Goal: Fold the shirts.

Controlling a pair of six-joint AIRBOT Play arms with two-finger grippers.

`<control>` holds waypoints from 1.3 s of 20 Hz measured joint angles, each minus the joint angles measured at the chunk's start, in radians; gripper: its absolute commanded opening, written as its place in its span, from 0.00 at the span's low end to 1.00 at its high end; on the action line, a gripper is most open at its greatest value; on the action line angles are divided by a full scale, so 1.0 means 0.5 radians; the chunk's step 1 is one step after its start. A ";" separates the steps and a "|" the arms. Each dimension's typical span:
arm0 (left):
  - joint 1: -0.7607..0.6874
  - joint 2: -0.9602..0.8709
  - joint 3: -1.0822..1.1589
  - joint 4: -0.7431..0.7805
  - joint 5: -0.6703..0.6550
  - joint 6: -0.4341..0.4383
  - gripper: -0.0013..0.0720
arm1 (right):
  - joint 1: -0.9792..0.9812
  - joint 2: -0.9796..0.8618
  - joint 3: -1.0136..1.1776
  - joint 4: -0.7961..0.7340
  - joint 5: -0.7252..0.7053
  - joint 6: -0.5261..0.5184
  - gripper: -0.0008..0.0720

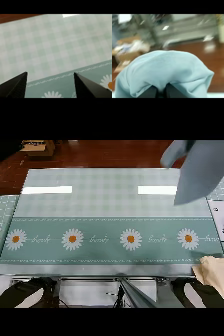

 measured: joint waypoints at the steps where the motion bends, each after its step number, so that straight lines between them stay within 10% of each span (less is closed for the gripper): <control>1: 0.000 0.000 0.001 0.001 -0.044 0.000 0.96 | 0.124 -0.040 -0.007 0.011 0.098 -0.006 0.05; 12: 0.000 0.002 -0.465 0.000 -0.149 0.001 0.96 | 1.532 -1.006 -0.096 -0.769 0.268 0.146 0.05; 16: 0.000 0.002 -0.745 -0.098 -0.085 0.042 0.96 | 1.595 -1.244 -0.097 -0.863 0.249 0.198 0.59; 26: 0.240 0.004 -1.455 -0.386 0.133 0.378 0.95 | 0.871 -0.832 -0.057 -1.337 0.581 0.220 0.65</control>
